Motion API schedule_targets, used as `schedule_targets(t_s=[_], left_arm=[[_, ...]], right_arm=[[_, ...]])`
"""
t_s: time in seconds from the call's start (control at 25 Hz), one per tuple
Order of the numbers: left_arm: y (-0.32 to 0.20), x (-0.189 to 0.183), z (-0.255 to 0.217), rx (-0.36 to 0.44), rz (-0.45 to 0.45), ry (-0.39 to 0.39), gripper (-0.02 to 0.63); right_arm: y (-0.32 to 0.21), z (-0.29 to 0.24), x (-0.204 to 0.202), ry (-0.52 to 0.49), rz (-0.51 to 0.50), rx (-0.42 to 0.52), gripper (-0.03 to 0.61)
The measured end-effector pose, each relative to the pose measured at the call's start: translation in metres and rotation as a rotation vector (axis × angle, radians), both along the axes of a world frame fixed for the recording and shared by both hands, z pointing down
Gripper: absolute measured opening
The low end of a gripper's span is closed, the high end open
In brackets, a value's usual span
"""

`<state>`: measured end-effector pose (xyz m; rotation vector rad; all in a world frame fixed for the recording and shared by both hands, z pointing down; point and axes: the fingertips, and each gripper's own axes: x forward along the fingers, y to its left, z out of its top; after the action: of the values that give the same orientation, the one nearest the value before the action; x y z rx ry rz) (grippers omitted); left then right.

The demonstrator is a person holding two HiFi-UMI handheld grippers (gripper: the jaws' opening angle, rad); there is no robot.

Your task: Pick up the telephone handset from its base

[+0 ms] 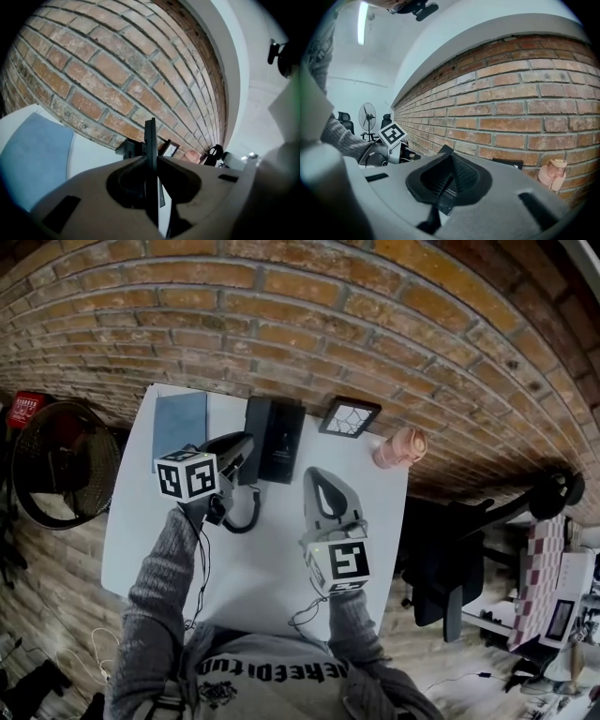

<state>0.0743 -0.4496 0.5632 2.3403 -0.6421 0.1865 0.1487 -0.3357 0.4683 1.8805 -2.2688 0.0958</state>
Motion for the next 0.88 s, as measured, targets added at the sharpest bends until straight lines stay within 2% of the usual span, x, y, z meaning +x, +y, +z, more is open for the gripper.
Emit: schedule_targets(t_s=[0.4, 0.88], left_arm=[[0.026, -0.043, -0.062, 0.192, -0.111, -0.032, 0.067], [0.071, -0.086, -0.120, 0.340, -0.236, -0.054, 0.067]], right_arm=[[0.010, -0.026, -0.020, 0.011, -0.048, 0.045, 0.005], [0.028, -0.055, -0.039, 0.026, -0.092, 0.096, 0.006]])
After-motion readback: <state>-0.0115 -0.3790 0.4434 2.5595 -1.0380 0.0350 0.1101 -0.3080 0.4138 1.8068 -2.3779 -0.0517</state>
